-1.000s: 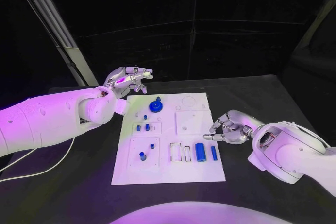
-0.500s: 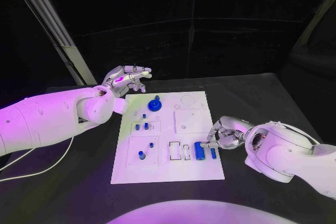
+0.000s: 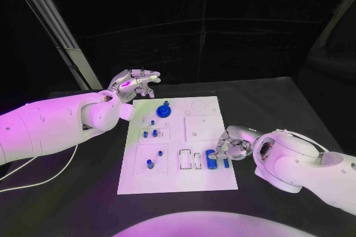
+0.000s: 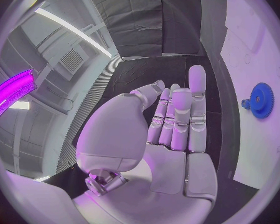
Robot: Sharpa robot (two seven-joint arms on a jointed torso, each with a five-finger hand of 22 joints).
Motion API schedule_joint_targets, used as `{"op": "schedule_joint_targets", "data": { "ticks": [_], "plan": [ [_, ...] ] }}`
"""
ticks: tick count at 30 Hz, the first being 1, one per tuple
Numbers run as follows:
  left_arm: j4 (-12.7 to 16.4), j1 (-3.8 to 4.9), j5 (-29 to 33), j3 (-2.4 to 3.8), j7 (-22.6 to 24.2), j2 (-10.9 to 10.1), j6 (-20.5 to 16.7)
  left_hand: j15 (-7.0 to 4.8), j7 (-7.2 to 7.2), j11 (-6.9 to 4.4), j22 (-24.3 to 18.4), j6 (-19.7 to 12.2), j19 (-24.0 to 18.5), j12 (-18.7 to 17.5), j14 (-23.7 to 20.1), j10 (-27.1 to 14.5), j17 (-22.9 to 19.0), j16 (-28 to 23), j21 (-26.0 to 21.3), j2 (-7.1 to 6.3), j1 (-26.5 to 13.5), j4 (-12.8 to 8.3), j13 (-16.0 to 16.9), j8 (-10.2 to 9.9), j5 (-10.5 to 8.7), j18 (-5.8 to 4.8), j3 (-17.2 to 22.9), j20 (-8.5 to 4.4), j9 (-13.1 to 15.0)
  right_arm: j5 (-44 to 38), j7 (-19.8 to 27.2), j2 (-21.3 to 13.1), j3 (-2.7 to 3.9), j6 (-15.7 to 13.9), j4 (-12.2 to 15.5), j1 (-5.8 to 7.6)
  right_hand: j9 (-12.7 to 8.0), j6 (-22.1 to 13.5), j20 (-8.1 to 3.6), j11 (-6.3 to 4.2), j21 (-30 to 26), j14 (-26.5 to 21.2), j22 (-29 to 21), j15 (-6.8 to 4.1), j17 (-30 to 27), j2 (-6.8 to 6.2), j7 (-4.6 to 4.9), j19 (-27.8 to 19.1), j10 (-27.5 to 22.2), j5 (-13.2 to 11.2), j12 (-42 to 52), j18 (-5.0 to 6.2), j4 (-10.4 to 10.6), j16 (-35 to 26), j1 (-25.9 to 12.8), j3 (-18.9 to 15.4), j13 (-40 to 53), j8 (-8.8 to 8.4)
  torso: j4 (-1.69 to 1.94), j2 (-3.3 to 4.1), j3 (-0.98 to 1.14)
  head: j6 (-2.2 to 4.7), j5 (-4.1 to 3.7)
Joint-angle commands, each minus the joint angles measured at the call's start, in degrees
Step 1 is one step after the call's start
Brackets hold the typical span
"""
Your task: Assemble the parts on the task board
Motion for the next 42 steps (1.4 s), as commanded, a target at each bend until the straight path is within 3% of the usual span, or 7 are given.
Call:
{"op": "schedule_joint_targets", "data": {
  "ticks": [1,12,23,29,36,42],
  "plan": [
    [0.11,0.07,0.14,0.03,0.19,-0.05,0.73,0.05,-0.02,0.16,-0.10,-0.51,0.32,0.20,-0.50,-0.39,0.02,-0.16,-0.34,0.25,0.09,0.10,0.03,0.37,-0.03,0.82,-0.33,0.19,0.08,-2.39,-0.44,0.46,-0.09,1.60,-0.27,-0.06,0.20,0.13,-0.06,0.02,0.23,3.03,4.27,0.08,0.08,-0.10,0.01,0.31,0.23,-0.70,0.26,-0.52,0.12,0.36,-0.89,-0.35,0.13,0.27,0.01,0.01,0.02,-0.03,0.13],
    [0.15,0.07,0.14,0.02,0.09,-0.21,0.84,0.05,-0.03,0.16,-0.10,-0.50,0.32,0.22,-0.49,-0.40,0.04,-0.14,-0.35,0.26,0.09,0.10,0.03,0.39,-0.03,0.82,-0.34,0.19,0.09,-4.32,-0.68,1.57,-0.40,3.41,-1.31,-0.69,0.77,0.64,-0.12,-0.15,0.21,2.94,4.22,-0.03,-0.10,0.74,-0.22,0.20,0.09,-1.45,0.02,-0.50,0.05,0.20,-0.87,-0.21,0.27,0.84,0.08,-0.03,0.02,-0.31,0.35],
    [0.18,0.07,0.14,0.01,-0.07,-0.21,1.07,0.05,-0.03,0.16,-0.10,-0.50,0.32,0.22,-0.49,-0.40,0.04,-0.14,-0.35,0.26,0.09,0.10,0.03,0.39,-0.03,0.82,-0.34,0.19,0.09,-7.23,-1.03,2.78,-0.44,4.49,-2.02,-1.19,1.82,1.54,-0.37,-0.52,0.14,2.81,4.11,-0.32,-0.43,1.77,-0.65,0.04,-0.10,-2.63,-0.63,-0.46,-0.19,-0.12,0.11,-0.33,0.23,1.75,-0.07,0.02,0.01,-0.28,0.45],
    [0.20,0.07,0.14,0.01,-0.13,-0.21,1.12,0.05,-0.03,0.15,-0.11,-0.48,0.33,0.26,-0.49,-0.41,0.04,-0.12,-0.36,0.27,0.09,0.09,0.03,0.43,-0.03,0.82,-0.38,0.19,0.09,-10.42,-1.21,3.60,-0.44,5.06,-2.51,-1.47,2.65,1.51,-0.54,-0.66,0.15,2.81,4.18,-0.47,-0.40,2.48,-0.78,0.03,-0.02,-3.19,-0.93,-0.47,-0.93,-0.27,3.14,-0.31,0.55,1.98,0.09,0.03,-0.02,-0.37,0.45],
    [0.21,0.07,0.14,0.01,-0.20,-0.24,1.19,0.05,-0.04,0.15,-0.12,-0.47,0.33,0.28,-0.49,-0.41,0.04,-0.11,-0.37,0.28,0.09,0.09,0.03,0.44,-0.03,0.82,-0.39,0.19,0.09,-13.65,-1.31,4.45,-0.49,6.78,-2.95,-1.62,3.45,1.31,-0.60,-0.70,0.19,2.85,4.31,-0.52,-0.23,2.80,-0.75,0.05,0.02,-2.83,-1.26,-0.50,-2.59,-0.34,6.97,-0.29,0.90,2.03,-0.04,0.00,-0.03,-0.45,0.56],
    [0.24,0.07,0.14,0.00,-0.33,-0.25,1.32,0.05,-0.04,0.15,-0.12,-0.47,0.33,0.28,-0.49,-0.41,0.04,-0.11,-0.37,0.28,0.09,0.09,0.03,0.44,-0.03,0.82,-0.39,0.19,0.09,-15.05,-1.34,4.56,-1.34,7.42,-2.78,-1.65,4.00,1.42,-0.62,-0.73,0.24,2.90,4.45,-0.54,0.02,3.41,-0.73,0.11,0.04,-2.36,-1.49,-0.53,-4.00,-0.31,9.59,0.19,1.15,2.06,-0.05,-0.01,-0.05,-0.48,0.56]
  ]
}}
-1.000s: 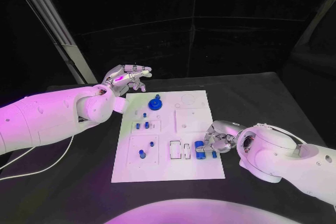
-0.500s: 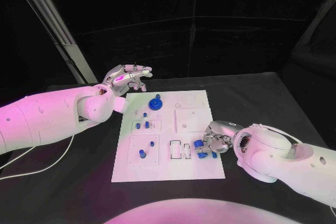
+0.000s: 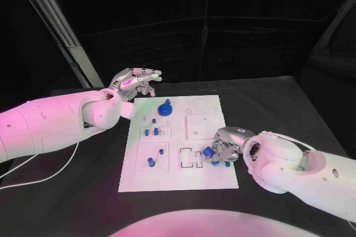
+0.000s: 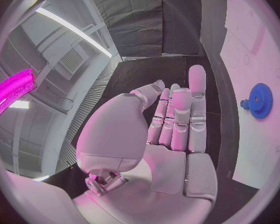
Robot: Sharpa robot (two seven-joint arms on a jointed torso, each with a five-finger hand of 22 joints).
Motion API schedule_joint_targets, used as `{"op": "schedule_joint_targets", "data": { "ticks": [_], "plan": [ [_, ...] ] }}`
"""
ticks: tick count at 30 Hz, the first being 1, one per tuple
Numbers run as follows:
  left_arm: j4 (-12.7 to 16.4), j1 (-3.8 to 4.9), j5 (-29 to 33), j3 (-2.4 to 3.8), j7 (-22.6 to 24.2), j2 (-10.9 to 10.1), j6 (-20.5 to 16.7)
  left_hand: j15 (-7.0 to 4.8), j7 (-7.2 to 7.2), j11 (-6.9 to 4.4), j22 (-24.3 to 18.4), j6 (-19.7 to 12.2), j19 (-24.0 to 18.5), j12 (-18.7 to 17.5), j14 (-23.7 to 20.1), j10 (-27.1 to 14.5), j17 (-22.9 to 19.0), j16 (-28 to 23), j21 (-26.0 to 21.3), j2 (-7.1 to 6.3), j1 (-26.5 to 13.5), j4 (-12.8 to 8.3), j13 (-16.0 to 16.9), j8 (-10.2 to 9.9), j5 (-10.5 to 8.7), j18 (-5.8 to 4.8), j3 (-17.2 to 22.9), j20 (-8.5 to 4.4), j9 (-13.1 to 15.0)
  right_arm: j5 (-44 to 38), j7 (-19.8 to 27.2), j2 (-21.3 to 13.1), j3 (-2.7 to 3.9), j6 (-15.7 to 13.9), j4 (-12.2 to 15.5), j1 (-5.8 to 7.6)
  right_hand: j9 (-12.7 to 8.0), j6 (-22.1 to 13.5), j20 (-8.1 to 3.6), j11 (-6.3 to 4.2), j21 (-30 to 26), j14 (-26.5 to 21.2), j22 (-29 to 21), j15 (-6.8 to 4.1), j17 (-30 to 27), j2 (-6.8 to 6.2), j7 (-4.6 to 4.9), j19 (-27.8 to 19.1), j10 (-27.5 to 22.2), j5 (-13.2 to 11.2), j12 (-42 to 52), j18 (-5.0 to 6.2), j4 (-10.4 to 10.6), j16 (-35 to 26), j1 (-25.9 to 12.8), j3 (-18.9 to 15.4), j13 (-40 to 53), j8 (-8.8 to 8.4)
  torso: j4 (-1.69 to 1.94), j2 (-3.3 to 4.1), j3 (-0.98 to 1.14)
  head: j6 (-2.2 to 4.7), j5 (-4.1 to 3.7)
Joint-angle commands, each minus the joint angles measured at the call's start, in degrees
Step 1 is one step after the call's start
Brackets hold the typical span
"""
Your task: Assemble the parts on the task board
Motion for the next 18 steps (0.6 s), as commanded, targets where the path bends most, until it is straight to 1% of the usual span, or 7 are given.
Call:
{"op": "schedule_joint_targets", "data": {
  "ticks": [1,5,7,9,12,16,18],
  "plan": [
    [0.14,0.07,0.14,0.04,-0.07,-0.04,0.87,0.05,-0.04,0.15,-0.08,-0.47,0.33,0.28,-0.49,-0.41,0.02,-0.11,-0.37,0.28,0.09,0.09,0.03,0.21,-0.03,0.82,-0.39,0.19,0.09,-2.88,-1.10,-0.16,-0.78,3.16,-0.54,-0.48,0.22,0.05,-0.41,-0.32,0.26,2.90,4.50,-0.56,0.05,0.77,-0.14,-0.08,0.07,0.28,-0.23,-0.56,-0.66,-0.31,1.50,0.36,0.13,0.07,-0.04,-0.01,-0.01,-0.04,0.00],
    [0.15,0.07,0.13,0.04,-0.11,-0.06,0.92,0.05,-0.04,0.15,-0.08,-0.47,0.33,0.28,-0.49,-0.41,0.02,-0.11,-0.37,0.28,0.09,0.09,0.03,0.21,-0.03,0.82,-0.39,0.19,0.09,-2.38,-1.07,-0.28,-0.94,1.63,-0.22,-0.49,0.57,0.57,-0.44,-0.40,0.35,2.95,4.69,-0.60,0.26,1.42,-0.24,0.03,0.43,2.41,0.08,-0.60,-0.22,-0.25,1.14,0.50,0.65,0.17,-0.07,-0.04,0.03,-0.04,-0.05],
    [0.17,0.07,0.13,0.04,-0.12,-0.08,0.97,0.05,-0.04,0.15,-0.08,-0.47,0.33,0.28,-0.49,-0.41,0.02,-0.11,-0.37,0.28,0.09,0.09,0.03,0.21,-0.03,0.82,-0.39,0.19,0.09,-1.45,-1.01,-0.43,-0.97,0.52,0.08,-0.49,0.80,1.31,-0.53,-0.61,0.41,3.02,4.80,-0.72,0.55,2.13,-0.46,0.10,0.94,5.04,0.64,-0.62,1.05,-0.12,-0.23,0.35,1.31,0.13,-0.05,-0.01,0.04,0.02,-0.17],
    [0.19,0.07,0.13,0.04,-0.13,-0.09,1.01,0.05,-0.04,0.15,-0.08,-0.47,0.33,0.28,-0.49,-0.41,0.02,-0.11,-0.37,0.28,0.09,0.09,0.03,0.21,-0.03,0.82,-0.39,0.19,0.09,-0.25,-0.95,-0.66,-0.99,-1.18,0.56,-0.50,0.93,1.65,-0.63,-0.73,0.43,3.05,4.86,-0.84,0.69,2.38,-0.62,0.13,1.20,7.23,0.80,-0.62,1.95,-0.07,-1.08,0.18,1.59,-0.12,-0.03,0.02,0.07,0.04,-0.09],
    [0.17,0.07,0.13,0.03,-0.14,-0.11,1.03,0.05,-0.04,0.15,-0.08,-0.47,0.33,0.28,-0.49,-0.41,0.02,-0.11,-0.37,0.28,0.09,0.09,0.03,0.21,-0.03,0.82,-0.39,0.19,0.09,1.46,-0.85,-1.00,-0.99,-3.74,1.27,-0.50,1.08,2.07,-0.71,-0.82,0.48,3.08,4.95,-0.93,0.82,2.45,-0.77,0.19,1.34,8.02,0.84,-0.64,2.36,-0.02,-1.33,0.12,1.74,-0.21,-0.09,-0.02,0.11,-0.01,0.33],
    [0.16,0.07,0.12,0.03,-0.25,-0.10,1.12,0.05,-0.04,0.15,-0.08,-0.47,0.33,0.28,-0.49,-0.41,0.02,-0.11,-0.37,0.28,0.09,0.09,0.03,0.21,-0.03,0.82,-0.39,0.19,0.09,4.18,-0.56,-1.65,-0.98,-8.41,2.55,-0.50,1.42,3.04,-0.89,-1.08,0.74,3.19,5.44,-1.14,1.29,2.21,-1.07,0.51,1.87,8.77,1.22,-0.76,3.26,0.21,-2.54,-0.50,2.30,-0.30,0.01,-0.05,0.02,0.05,0.19],
    [0.16,0.07,0.04,0.03,-0.29,-0.09,1.16,0.05,-0.04,0.15,-0.08,-0.47,0.33,0.28,-0.49,-0.41,0.02,-0.11,-0.37,0.28,0.09,0.09,0.03,0.21,-0.03,0.82,-0.39,0.19,0.09,5.07,-0.46,-1.92,-0.96,-10.35,3.11,-0.50,1.61,3.51,-1.02,-1.24,0.88,3.25,5.71,-1.27,1.55,2.07,-1.25,0.68,2.15,10.56,1.37,-0.82,3.30,0.34,-3.61,-1.17,2.57,-0.42,0.02,-0.05,0.00,0.04,0.19]
  ]
}}
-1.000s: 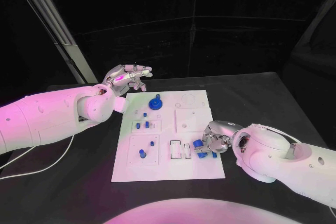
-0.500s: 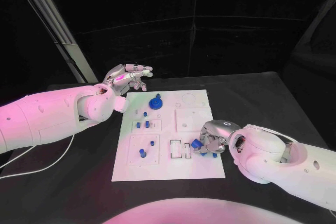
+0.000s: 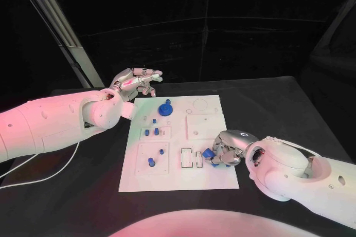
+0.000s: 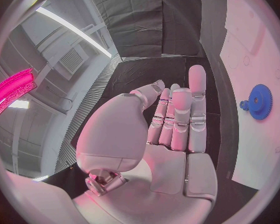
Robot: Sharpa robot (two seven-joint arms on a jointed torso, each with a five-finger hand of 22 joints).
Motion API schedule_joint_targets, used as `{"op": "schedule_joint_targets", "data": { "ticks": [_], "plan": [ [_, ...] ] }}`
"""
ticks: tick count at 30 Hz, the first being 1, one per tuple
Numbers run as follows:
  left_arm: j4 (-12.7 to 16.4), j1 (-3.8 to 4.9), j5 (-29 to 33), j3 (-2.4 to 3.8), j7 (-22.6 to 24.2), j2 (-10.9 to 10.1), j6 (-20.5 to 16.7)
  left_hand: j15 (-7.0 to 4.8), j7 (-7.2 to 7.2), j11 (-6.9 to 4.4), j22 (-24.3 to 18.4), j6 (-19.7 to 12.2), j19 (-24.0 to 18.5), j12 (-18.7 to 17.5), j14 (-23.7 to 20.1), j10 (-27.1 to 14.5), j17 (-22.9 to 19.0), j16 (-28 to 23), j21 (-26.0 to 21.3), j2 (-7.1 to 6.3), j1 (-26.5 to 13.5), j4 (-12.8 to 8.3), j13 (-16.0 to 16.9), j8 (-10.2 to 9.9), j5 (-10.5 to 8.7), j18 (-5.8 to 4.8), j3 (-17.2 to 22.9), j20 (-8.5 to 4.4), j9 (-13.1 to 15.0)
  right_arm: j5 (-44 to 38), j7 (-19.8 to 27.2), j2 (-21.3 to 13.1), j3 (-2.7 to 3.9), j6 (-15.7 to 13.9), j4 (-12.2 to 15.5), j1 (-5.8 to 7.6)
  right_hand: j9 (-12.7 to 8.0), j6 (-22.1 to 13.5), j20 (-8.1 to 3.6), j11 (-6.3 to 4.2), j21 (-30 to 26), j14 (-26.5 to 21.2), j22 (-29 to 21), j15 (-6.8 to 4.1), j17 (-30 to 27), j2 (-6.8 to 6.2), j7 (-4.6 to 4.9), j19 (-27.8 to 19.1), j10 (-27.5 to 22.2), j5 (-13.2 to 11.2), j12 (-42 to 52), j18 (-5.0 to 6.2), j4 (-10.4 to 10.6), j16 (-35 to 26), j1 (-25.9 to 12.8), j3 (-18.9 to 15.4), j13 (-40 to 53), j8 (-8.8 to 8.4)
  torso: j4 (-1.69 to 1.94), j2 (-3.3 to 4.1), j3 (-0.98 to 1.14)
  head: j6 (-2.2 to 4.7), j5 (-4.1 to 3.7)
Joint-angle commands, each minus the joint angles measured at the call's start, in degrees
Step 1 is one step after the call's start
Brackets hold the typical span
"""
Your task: Assemble the parts on the task board
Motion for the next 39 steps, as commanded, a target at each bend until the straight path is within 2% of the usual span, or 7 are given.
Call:
{"op": "schedule_joint_targets", "data": {
  "ticks": [1,8,13,17,24,29,39],
  "plan": [
    [0.09,0.06,-0.04,0.04,-0.09,0.00,0.91,0.04,-0.05,0.14,-0.11,-0.46,0.34,0.35,-0.51,-0.43,-0.05,-0.11,-0.39,0.33,0.11,0.07,0.03,0.26,-0.02,0.83,-0.43,0.19,0.10,4.41,-0.20,-0.41,0.09,-7.06,1.16,0.08,0.21,1.04,-0.56,-0.14,0.38,3.27,5.81,-0.51,1.02,-0.56,-0.56,0.23,0.47,1.56,0.38,-0.84,0.09,0.40,-1.44,-0.69,0.32,0.05,0.08,-0.02,-0.06,0.02,-0.05],
    [0.08,0.04,-0.30,0.03,-0.13,0.00,0.96,0.04,-0.05,0.14,-0.11,-0.46,0.34,0.35,-0.51,-0.43,-0.05,-0.11,-0.39,0.33,0.11,0.07,0.03,0.26,-0.02,0.83,-0.43,0.19,0.10,6.86,-0.05,-1.04,0.17,-11.55,2.69,0.10,0.53,1.72,-0.73,-0.36,0.52,3.30,6.09,-0.69,1.19,-0.48,-0.80,0.40,0.74,2.70,0.50,-0.91,0.08,0.47,-1.77,-1.11,0.64,0.00,0.08,-0.03,-0.07,0.10,0.03],
    [0.13,0.04,-0.33,0.02,-0.14,0.01,1.00,0.04,-0.05,0.14,-0.11,-0.46,0.34,0.35,-0.51,-0.43,-0.05,-0.11,-0.39,0.33,0.11,0.07,0.03,0.26,-0.02,0.83,-0.43,0.19,0.10,8.45,-0.08,-0.72,0.19,-11.89,2.68,0.10,0.56,1.78,-0.75,-0.39,0.51,3.30,6.06,-0.71,1.18,-0.46,-0.83,0.39,0.74,2.82,0.44,-0.90,0.07,0.46,-1.78,-1.14,0.61,-0.01,0.17,0.02,-0.13,0.03,0.28],
    [0.11,0.04,-0.34,0.02,-0.15,0.03,1.00,0.04,-0.05,0.14,-0.11,-0.46,0.34,0.35,-0.51,-0.43,-0.05,-0.11,-0.39,0.33,0.11,0.07,0.03,0.26,-0.02,0.83,-0.43,0.19,0.10,9.84,-0.05,-0.13,0.20,-11.37,2.26,0.10,0.61,1.87,-0.77,-0.42,0.51,3.29,6.05,-0.73,1.11,-0.41,-0.87,0.38,0.77,2.93,0.42,-0.90,0.05,0.42,-1.77,-1.16,0.63,-0.01,0.16,0.00,-0.09,-0.01,0.45],
    [0.15,0.04,-0.35,0.01,-0.19,0.11,0.99,0.04,-0.05,0.14,-0.11,-0.46,0.34,0.35,-0.51,-0.43,-0.05,-0.11,-0.39,0.33,0.11,0.07,0.03,0.26,-0.02,0.83,-0.43,0.19,0.10,12.41,-0.01,1.94,0.21,-9.26,0.67,0.11,0.89,2.27,-0.92,-0.54,0.48,3.27,6.00,-0.86,1.07,-0.25,-1.00,0.36,0.97,1.61,0.24,-0.88,0.07,0.35,-2.23,-1.65,0.69,-0.22,0.18,0.06,-0.22,-0.01,0.63],
    [0.18,0.04,-0.35,0.01,-0.22,0.25,1.01,0.03,-0.06,0.13,-0.12,-0.47,0.35,0.40,-0.51,-0.45,-0.05,-0.09,-0.41,0.36,0.13,0.04,0.03,0.29,-0.02,0.83,-0.46,0.19,0.10,12.87,-0.13,3.52,0.22,-8.16,-0.22,0.11,1.05,2.55,-0.97,-0.60,0.43,3.22,5.92,-0.91,0.87,-0.04,-1.07,0.32,0.93,1.29,-0.18,-0.86,0.14,0.21,-2.67,-1.90,0.43,-0.26,0.12,0.09,-0.11,0.01,0.72],
    [0.11,0.05,-0.35,0.01,-0.22,0.53,1.09,0.03,-0.06,0.13,-0.12,-0.47,0.35,0.40,-0.51,-0.45,-0.05,-0.09,-0.41,0.36,0.13,0.04,0.03,0.29,-0.02,0.83,-0.46,0.19,0.10,12.88,-0.45,6.34,0.25,-6.72,-2.09,0.11,1.16,2.72,-1.01,-0.64,0.43,3.21,5.91,-0.95,0.80,0.24,-1.14,0.31,0.96,1.19,-0.33,-0.86,0.14,0.15,-2.98,-2.02,0.40,-0.31,0.05,0.03,-0.11,-0.02,0.75]
  ]
}}
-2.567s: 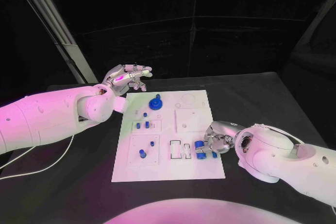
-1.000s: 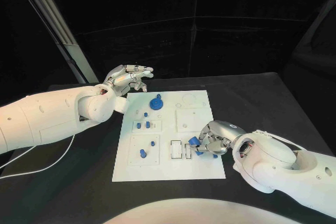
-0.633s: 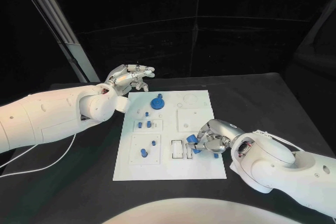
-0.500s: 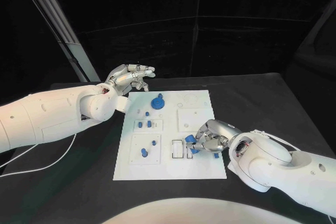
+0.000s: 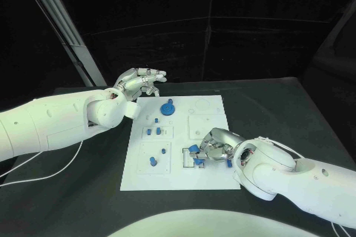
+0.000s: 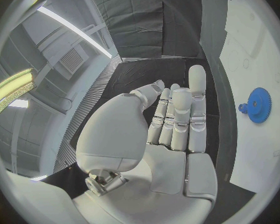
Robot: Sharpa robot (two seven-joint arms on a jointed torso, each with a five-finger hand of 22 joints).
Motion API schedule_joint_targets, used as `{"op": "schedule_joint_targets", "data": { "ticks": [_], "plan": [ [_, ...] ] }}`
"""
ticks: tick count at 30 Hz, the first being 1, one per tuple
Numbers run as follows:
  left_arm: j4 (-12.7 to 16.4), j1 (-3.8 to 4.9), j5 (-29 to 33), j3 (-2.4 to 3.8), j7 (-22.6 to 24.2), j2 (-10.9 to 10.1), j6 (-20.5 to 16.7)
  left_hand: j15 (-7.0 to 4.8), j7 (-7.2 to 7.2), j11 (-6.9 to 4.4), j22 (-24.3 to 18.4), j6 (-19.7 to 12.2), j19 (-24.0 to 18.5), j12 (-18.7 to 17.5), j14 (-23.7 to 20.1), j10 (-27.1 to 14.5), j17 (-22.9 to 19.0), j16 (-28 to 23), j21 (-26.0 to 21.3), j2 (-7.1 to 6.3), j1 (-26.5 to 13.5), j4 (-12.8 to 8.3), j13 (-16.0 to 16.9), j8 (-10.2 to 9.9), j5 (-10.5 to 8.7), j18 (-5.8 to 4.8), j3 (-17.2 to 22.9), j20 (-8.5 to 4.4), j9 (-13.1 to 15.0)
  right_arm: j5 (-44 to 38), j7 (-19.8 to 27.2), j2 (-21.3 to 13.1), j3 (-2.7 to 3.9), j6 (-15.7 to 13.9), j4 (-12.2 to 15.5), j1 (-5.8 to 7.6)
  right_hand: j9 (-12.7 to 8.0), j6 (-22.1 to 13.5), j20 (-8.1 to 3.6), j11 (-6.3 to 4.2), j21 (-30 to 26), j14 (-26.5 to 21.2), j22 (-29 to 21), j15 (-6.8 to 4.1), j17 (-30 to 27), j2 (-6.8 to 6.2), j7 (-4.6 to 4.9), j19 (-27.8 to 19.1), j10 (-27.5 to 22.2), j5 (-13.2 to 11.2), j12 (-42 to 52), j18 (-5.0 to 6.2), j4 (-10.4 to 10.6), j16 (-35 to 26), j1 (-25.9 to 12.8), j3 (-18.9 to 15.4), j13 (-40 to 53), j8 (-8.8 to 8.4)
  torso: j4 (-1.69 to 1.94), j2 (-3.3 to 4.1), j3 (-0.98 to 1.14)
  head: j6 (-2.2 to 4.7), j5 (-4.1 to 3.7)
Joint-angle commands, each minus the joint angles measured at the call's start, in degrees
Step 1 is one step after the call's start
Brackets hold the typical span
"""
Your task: Assemble the parts on the task board
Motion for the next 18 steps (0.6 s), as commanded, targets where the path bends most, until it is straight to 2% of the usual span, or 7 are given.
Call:
{"op": "schedule_joint_targets", "data": {
  "ticks": [1,4,8,10,18],
  "plan": [
    [0.04,0.08,-0.18,0.04,0.08,0.15,0.77,0.03,-0.06,0.13,-0.08,-0.47,0.35,0.17,-0.51,-0.45,-0.06,-0.09,-0.20,0.36,0.13,-0.12,0.02,0.29,-0.02,0.83,-0.30,0.19,0.06,0.39,-0.22,0.60,0.05,1.56,-0.47,0.08,0.08,0.61,-0.42,-0.10,0.09,3.22,5.87,-0.57,0.82,0.27,-0.07,0.09,0.43,-0.23,-0.27,-0.85,-0.02,-0.10,-0.57,-0.42,-0.02,-0.29,-0.03,-0.03,0.03,0.04,-0.09],
    [0.05,0.08,-0.18,0.04,0.07,0.13,0.74,0.03,-0.06,0.13,-0.08,-0.47,0.35,0.17,-0.51,-0.45,-0.06,-0.09,-0.20,0.36,0.13,-0.12,0.02,0.29,-0.02,0.83,-0.30,0.19,0.06,0.03,-0.37,0.99,0.05,1.74,-0.83,0.08,0.18,0.75,-0.45,-0.14,0.08,3.22,5.85,-0.61,0.82,0.45,-0.12,0.08,0.45,-0.46,-0.38,-0.85,-0.02,-0.11,-0.76,-0.51,-0.05,-0.31,0.02,-0.02,0.06,-0.07,0.01],
    [0.00,0.08,-0.18,0.04,0.07,0.10,0.67,0.03,-0.06,0.13,-0.08,-0.47,0.35,0.17,-0.51,-0.45,-0.06,-0.09,-0.20,0.36,0.13,-0.12,0.02,0.29,-0.02,0.83,-0.30,0.19,0.06,-0.18,-0.42,1.60,0.05,1.80,-1.03,0.08,0.69,1.09,-0.59,-0.27,0.07,3.23,5.87,-0.73,0.88,1.08,-0.25,0.10,0.64,-4.26,-0.70,-0.85,-0.09,-0.16,-2.25,-1.45,0.05,-0.59,-0.14,0.00,0.09,-0.09,0.20],
    [0.01,0.08,-0.18,0.04,0.06,0.08,0.67,0.03,-0.06,0.13,-0.08,-0.47,0.35,0.17,-0.51,-0.45,-0.06,-0.09,-0.20,0.36,0.13,-0.12,0.02,0.29,-0.02,0.83,-0.30,0.19,0.06,-0.30,-0.44,2.04,0.05,1.88,-1.21,0.08,0.84,1.17,-0.61,-0.29,0.08,3.24,5.90,-0.75,0.89,1.20,-0.28,0.12,0.68,-4.99,-0.80,-0.86,-0.08,-0.18,-2.45,-1.67,0.08,-0.66,-0.16,0.02,0.08,-0.06,0.20],
    [0.04,0.09,-0.18,0.04,0.04,0.06,0.66,0.03,-0.06,0.13,-0.08,-0.47,0.35,0.17,-0.51,-0.45,-0.06,-0.09,-0.20,0.36,0.13,-0.12,0.02,0.29,-0.02,0.83,-0.30,0.19,0.06,-1.27,-0.64,3.00,0.06,2.43,-1.90,0.09,1.08,1.32,-0.64,-0.31,0.02,3.21,5.80,-0.77,0.73,1.44,-0.32,0.06,0.64,-5.77,-1.19,-0.83,-0.02,-0.31,-2.87,-2.02,-0.08,-0.74,-0.04,-0.02,0.06,-0.15,0.36]
  ]
}}
